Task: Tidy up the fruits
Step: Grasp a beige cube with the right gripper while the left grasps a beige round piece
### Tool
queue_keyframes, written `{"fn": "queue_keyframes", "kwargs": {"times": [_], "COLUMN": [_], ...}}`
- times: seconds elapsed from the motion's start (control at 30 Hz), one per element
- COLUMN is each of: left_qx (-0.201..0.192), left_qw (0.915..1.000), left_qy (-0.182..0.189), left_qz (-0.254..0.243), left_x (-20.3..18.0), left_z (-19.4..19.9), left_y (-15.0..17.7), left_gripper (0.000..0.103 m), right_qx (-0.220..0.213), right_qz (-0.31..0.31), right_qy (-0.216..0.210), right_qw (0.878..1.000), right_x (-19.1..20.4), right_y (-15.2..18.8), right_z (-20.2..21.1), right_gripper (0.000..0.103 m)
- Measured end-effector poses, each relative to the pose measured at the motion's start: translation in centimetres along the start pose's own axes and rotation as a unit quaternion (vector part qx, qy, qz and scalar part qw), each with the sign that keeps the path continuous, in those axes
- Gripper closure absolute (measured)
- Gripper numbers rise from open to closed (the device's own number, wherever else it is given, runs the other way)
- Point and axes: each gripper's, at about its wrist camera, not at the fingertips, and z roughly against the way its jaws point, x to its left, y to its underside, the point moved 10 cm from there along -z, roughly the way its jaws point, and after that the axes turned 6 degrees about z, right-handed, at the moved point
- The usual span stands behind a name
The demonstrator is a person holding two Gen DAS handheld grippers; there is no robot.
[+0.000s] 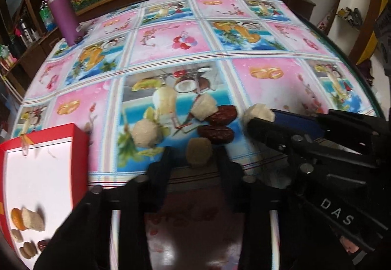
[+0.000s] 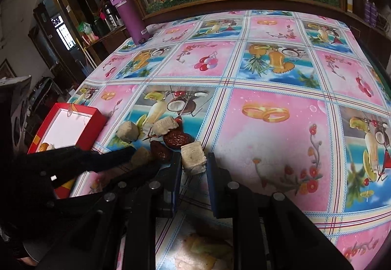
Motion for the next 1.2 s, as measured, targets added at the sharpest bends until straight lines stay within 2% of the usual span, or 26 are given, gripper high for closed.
{"fn": "queue_keyframes", "kwargs": {"times": [0.1, 0.27, 0.43, 0.53, 0.7, 0.93, 1.07, 1.2], "left_qx": [-0.004, -0.017, -0.051, -0.071, -0.099, -0.092, -0.099, -0.107], "left_qw": [1.0000, 0.9997, 0.9982, 0.9972, 0.9934, 0.9804, 0.9733, 0.9709], "left_qy": [0.005, 0.013, 0.024, 0.014, -0.024, -0.094, -0.115, -0.112], "left_qz": [-0.002, 0.006, 0.019, 0.021, 0.051, 0.146, 0.172, 0.183], "left_x": [-0.3, -0.1, 0.7, 1.7, 6.5, 17.7, 21.0, 22.3], "left_z": [0.1, 1.0, 4.6, 7.2, 11.6, 15.3, 16.8, 17.3], "left_y": [0.0, 0.1, 0.3, 1.0, 3.7, 10.4, 12.7, 13.7], "left_gripper": [0.079, 0.080, 0.080, 0.080, 0.080, 0.080, 0.080, 0.079], "right_qx": [-0.005, -0.026, -0.032, -0.034, -0.026, -0.037, -0.022, -0.010], "right_qz": [-0.007, -0.015, -0.031, -0.032, -0.021, 0.062, 0.102, 0.130], "right_qy": [-0.001, -0.003, -0.019, -0.036, -0.088, -0.124, -0.144, -0.143], "right_qw": [1.000, 1.000, 0.999, 0.998, 0.996, 0.990, 0.984, 0.981], "right_x": [-0.2, -0.4, 0.1, 1.7, 6.8, 16.5, 21.6, 24.4], "right_y": [0.0, -0.4, -0.2, 0.0, 0.9, 0.7, 1.7, 2.8], "right_z": [0.3, 1.2, 1.9, 2.5, 3.2, 4.2, 3.4, 2.5], "right_gripper": [0.085, 0.085, 0.085, 0.085, 0.085, 0.085, 0.086, 0.085]}}
